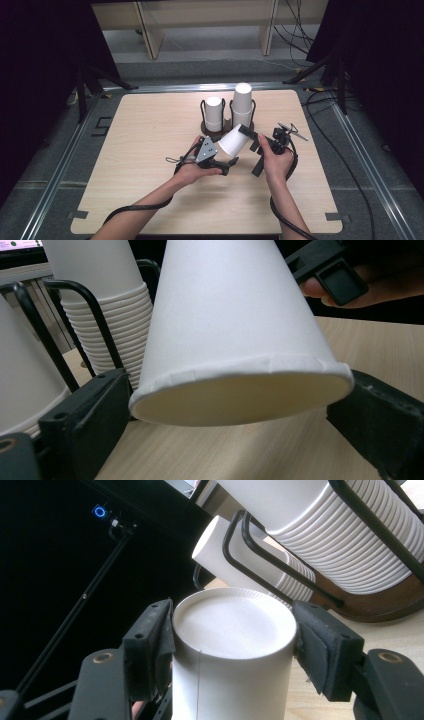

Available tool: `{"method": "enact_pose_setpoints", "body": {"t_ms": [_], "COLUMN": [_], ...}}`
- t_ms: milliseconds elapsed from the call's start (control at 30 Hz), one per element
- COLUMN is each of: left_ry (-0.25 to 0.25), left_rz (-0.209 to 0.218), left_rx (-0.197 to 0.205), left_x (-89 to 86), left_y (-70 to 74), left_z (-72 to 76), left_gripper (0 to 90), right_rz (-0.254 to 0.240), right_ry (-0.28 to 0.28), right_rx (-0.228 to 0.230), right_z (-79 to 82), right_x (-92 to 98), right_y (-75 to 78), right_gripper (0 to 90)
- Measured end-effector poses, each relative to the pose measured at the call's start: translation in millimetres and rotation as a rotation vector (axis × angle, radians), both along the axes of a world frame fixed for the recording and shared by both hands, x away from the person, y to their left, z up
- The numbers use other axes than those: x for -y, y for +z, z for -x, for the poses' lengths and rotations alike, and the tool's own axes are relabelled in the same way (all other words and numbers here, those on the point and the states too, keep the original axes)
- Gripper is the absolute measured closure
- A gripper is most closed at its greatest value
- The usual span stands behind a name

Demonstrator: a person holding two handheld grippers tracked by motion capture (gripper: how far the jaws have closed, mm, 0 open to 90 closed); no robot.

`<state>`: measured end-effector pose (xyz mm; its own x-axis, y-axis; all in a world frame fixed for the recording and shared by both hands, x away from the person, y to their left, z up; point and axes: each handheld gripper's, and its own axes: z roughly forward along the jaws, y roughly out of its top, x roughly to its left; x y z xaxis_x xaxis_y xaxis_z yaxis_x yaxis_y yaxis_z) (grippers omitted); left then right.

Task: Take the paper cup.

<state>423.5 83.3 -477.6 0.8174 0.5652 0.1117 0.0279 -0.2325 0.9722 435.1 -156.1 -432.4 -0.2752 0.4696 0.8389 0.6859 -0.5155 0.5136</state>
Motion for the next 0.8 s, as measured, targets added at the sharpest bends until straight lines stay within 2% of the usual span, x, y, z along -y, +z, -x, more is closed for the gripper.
{"method": "enact_pose_setpoints", "body": {"t_ms": [100,133,233,333,367,400,433,567,633,667,700,800], "left_ry": [-0.004,-0.002,0.000,0.000,-0.005,-0.003,-0.004,0.003,0.001,-0.001,-0.003,-0.003], "left_rz": [-0.001,-0.002,-0.002,0.003,0.014,0.004,0.002,0.005,0.008,0.017,0.024,0.014], "left_rx": [0.000,0.002,0.004,0.007,0.012,0.006,0.005,0.006,0.008,0.012,0.013,0.010], "left_x": [0.5,0.9,1.0,1.2,1.7,1.0,0.7,0.9,0.8,1.3,1.6,1.0], "left_y": [-0.2,-0.3,0.4,0.7,0.2,1.0,1.3,2.5,2.5,2.3,2.2,3.9], "left_z": [0.2,0.4,0.7,1.3,0.9,1.4,1.5,2.4,2.5,2.3,2.1,2.8], "left_gripper": [7.3,8.2,13.5,15.0,15.8,16.5,17.4,20.3,21.8,22.3,22.8,23.4], "right_rz": [-0.021,0.011,0.005,0.005,-0.025,-0.019,-0.003,0.001,0.002,-0.023,-0.021,-0.023], "right_ry": [0.000,-0.001,0.002,-0.002,0.003,0.000,0.000,-0.008,-0.012,-0.006,-0.016,-0.013], "right_rx": [-0.025,0.000,0.000,-0.002,-0.034,-0.032,-0.008,0.002,-0.005,-0.016,-0.018,-0.011], "right_z": [1.0,0.2,0.2,0.2,1.3,1.3,0.3,-0.6,-0.6,0.3,0.5,0.2], "right_x": [-1.5,-0.3,-0.9,-0.6,-1.3,-1.0,0.2,1.0,0.9,0.6,0.5,0.3], "right_y": [0.2,-1.6,-2.2,-1.7,0.1,0.1,-1.5,-2.9,-3.4,-2.9,-3.1,-4.2], "right_gripper": [35.8,35.8,35.8,35.6,35.4,35.3,35.1,34.2,33.6,33.5,33.3,31.8]}}
